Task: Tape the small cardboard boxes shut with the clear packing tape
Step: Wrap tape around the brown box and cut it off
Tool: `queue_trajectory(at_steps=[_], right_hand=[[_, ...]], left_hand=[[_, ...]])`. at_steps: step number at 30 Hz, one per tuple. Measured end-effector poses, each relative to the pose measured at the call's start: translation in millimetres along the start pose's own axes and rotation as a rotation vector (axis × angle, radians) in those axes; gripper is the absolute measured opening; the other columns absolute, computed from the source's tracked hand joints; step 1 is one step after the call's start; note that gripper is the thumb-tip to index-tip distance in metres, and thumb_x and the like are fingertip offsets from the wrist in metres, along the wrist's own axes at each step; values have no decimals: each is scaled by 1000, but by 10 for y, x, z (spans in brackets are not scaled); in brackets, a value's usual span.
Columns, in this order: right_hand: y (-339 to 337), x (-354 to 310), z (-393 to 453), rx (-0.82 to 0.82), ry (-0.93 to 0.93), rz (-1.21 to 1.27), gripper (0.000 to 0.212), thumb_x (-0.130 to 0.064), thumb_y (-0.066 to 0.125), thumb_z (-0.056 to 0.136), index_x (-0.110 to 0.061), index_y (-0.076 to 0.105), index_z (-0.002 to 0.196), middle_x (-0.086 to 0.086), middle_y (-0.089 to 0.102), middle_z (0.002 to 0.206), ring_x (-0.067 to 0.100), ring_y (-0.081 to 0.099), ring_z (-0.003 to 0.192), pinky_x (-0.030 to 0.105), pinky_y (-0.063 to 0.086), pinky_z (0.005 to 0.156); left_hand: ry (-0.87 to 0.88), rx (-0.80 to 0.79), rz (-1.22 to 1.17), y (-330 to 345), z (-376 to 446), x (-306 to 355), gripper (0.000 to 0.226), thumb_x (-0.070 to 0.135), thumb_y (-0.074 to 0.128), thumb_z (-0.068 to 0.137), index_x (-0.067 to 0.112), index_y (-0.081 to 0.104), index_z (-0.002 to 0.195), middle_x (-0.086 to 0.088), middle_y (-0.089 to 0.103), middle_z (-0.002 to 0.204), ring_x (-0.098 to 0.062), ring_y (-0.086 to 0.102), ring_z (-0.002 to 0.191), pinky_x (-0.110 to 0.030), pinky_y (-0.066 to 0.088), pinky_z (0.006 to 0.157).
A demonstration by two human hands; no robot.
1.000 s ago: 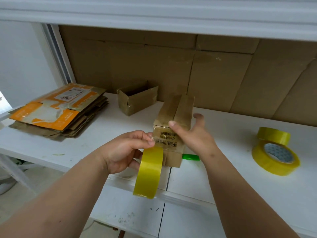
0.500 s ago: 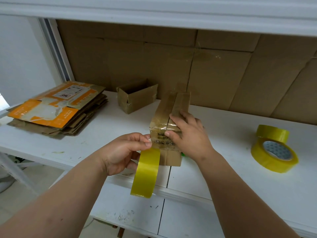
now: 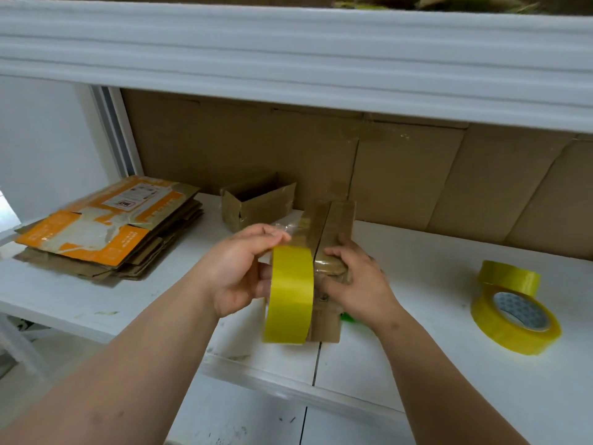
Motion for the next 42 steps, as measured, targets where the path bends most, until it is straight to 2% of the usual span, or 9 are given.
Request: queue_trajectory(at_steps=[5, 9, 11, 17, 21, 25, 34, 38, 42], right_hand=[[-25, 16, -56, 29, -8, 122, 75, -61, 46, 65, -46, 46, 139, -12, 23, 161, 16, 19, 148, 47, 19, 120], [-146, 35, -248, 346, -51, 361, 22, -53, 48, 73, -42, 58, 89, -15, 57, 109, 12, 52, 111, 53, 43, 97], [-18, 25, -277, 313, -60, 379, 24, -58, 51, 77, -36, 59, 81, -15, 57, 96, 12, 55, 101, 53, 46, 90], [226, -223, -279, -22, -110, 99, 64, -87, 47, 55, -40, 62, 96, -19, 36, 119, 1, 28, 117, 24, 23, 99], [270, -356, -254, -139, -155, -59, 66, -84, 52, 51, -48, 64, 106, -23, 26, 123, 2, 18, 121, 25, 13, 99], [270, -361, -196, -152, -126, -3, 38, -67, 60, 54, -45, 58, 85, -21, 26, 123, 4, 20, 123, 26, 17, 101], [107, -94, -134, -198, -32, 339, 48, -55, 65, 50, -37, 64, 94, -20, 36, 142, 2, 45, 122, 28, 47, 95], [-76, 269, -209, -92, 80, 675, 62, -45, 71, 51, -28, 65, 111, -1, 59, 124, 16, 64, 106, 33, 56, 80], [-255, 637, -276, -33, 145, 797, 65, -41, 75, 51, -20, 69, 113, 14, 68, 114, 30, 68, 104, 51, 56, 88]], left_hand=[[-133, 14, -63, 12, 92, -322, 6, 12, 52, 99, 11, 58, 100, -14, 62, 83, -24, 66, 56, -38, 59, 47], [-177, 53, -85, -67, 121, -490, 7, 11, 51, 100, 11, 58, 99, -16, 62, 83, -26, 67, 61, -38, 59, 48], [-182, 53, -101, -67, 123, -501, 6, 11, 51, 99, 10, 58, 99, -15, 62, 81, -25, 67, 57, -35, 57, 44], [-171, 77, -142, -122, 127, -455, 7, 11, 51, 99, 10, 57, 96, -11, 66, 72, -26, 69, 54, -32, 55, 41], [-178, 80, -127, -158, 143, -486, 7, 13, 50, 100, 12, 57, 97, -10, 64, 74, -25, 68, 54, -36, 57, 43], [-221, 80, -169, -222, 166, -539, 11, 17, 50, 100, 13, 57, 93, -11, 64, 83, -27, 68, 57, -34, 56, 41], [-221, 68, 56, -157, 250, -532, 12, 21, 56, 97, 20, 66, 91, -1, 67, 85, -11, 57, 51, -16, 41, 40], [-104, 36, 386, 70, 370, -398, 10, 26, 59, 96, 25, 67, 90, 3, 59, 88, -10, 44, 61, -23, 30, 53], [-70, -3, 517, 402, 469, -419, 12, 32, 59, 96, 22, 65, 98, 7, 63, 91, -12, 52, 88, -28, 32, 75]])
Point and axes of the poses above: each hand's wrist, its own z-axis towards the middle knuckle, its own y-axis out of the palm, x = y × z, the point moved 10 cm from there along z, towards the middle knuckle
